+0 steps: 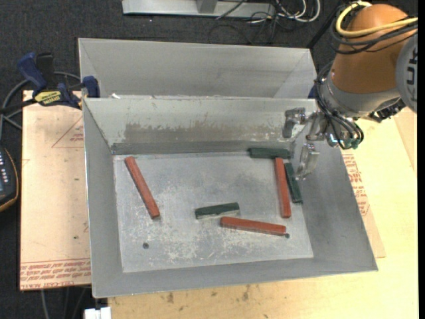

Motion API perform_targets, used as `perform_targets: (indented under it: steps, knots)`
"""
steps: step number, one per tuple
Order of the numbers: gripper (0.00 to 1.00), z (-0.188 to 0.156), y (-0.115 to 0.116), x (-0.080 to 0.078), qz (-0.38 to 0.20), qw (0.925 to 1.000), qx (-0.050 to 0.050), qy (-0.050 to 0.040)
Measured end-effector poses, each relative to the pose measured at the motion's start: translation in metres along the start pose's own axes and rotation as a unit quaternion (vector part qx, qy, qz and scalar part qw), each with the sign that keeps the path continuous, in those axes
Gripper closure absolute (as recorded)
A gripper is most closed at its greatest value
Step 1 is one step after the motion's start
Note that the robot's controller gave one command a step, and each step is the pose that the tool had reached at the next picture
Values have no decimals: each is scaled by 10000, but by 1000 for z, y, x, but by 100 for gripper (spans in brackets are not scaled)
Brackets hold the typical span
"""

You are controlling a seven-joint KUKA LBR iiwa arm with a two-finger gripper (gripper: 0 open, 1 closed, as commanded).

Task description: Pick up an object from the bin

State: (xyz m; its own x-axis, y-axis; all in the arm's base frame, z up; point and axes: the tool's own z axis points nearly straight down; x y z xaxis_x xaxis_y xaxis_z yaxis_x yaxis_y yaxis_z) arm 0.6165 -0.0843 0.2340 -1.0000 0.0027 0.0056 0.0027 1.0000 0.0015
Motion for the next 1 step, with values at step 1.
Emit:
perform_targets:
  steps: [1]
  knots:
    - [0, -3, -29, -30, -1143, 9934, 17, -55]
